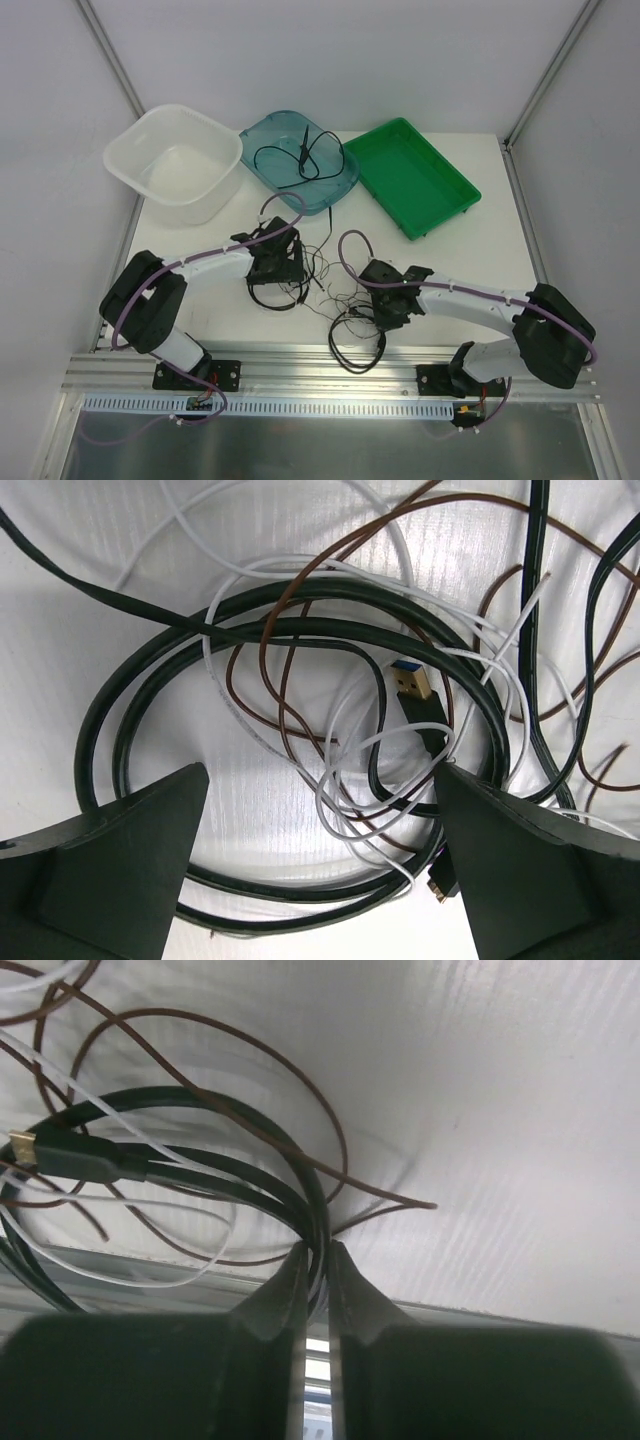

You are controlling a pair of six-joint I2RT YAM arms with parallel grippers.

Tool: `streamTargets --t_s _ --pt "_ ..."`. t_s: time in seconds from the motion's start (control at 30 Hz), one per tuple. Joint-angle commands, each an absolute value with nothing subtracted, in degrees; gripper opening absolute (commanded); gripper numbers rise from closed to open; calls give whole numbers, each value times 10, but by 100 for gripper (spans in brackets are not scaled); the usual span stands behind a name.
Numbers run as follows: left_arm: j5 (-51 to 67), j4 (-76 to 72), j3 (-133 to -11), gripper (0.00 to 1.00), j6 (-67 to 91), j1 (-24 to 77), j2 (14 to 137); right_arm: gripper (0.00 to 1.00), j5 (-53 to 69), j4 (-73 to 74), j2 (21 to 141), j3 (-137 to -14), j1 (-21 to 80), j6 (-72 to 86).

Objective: Untangle the cables

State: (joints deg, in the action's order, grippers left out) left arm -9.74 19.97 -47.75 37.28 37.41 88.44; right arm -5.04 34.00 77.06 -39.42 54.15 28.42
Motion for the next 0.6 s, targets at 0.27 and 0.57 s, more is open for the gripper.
streamTargets --t_s 0.27,0.57 --pt "-91 191 -414 99 409 319 873 1 -219 604 626 -694 565 178" --pt "-77 182 -401 99 412 301 867 2 -233 581 512 -845 505 91"
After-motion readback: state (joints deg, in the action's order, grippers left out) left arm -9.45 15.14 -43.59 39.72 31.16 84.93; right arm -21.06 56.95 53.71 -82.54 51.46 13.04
